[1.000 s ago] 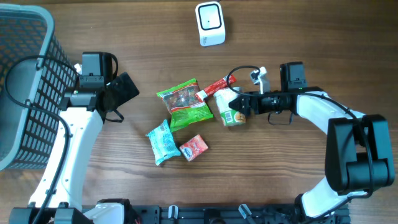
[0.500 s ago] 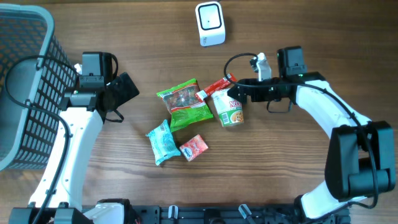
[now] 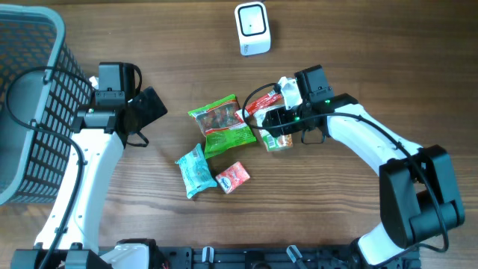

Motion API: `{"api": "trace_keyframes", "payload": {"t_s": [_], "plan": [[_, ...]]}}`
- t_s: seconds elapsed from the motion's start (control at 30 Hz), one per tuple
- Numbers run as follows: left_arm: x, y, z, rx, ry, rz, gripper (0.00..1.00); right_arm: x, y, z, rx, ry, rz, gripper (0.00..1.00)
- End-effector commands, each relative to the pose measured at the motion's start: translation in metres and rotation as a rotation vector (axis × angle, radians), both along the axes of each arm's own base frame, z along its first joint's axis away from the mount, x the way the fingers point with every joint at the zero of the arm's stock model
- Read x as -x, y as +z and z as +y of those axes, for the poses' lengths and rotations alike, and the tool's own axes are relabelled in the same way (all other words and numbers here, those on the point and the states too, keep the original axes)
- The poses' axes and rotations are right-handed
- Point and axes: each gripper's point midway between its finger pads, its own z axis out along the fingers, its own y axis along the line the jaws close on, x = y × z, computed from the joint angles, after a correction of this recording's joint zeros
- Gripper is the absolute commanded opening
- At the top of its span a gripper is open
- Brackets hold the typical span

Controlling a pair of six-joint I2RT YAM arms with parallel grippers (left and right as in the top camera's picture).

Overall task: Scan the item barcode
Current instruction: 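Close the right gripper around the noodle cup, then lift the cup and move it toward the white barcode scanner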

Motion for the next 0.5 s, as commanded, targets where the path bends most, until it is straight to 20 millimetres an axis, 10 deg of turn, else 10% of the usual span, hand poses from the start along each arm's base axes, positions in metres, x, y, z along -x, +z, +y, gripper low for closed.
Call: {"api": "trace_keyframes", "payload": {"t_s": [0.0,0.27,0.47], "plan": [[0.0,0.005,0.003,-0.006,0.013,-0.017,1.0,-0.001,0.017,0.0,-0.017,-0.008,-0.042,0.73],[0.0,0.005,0.003,-0.006,0.013,-0.017,1.0,0.012,0.087,-0.007,-0.039,0.008,-0.18,0.71],[0.0,0.005,0.003,-0.005,0.012,-0.017,1.0,0.024,0.053,-0.021,0.05,-0.015,-0.076,0.71]]}}
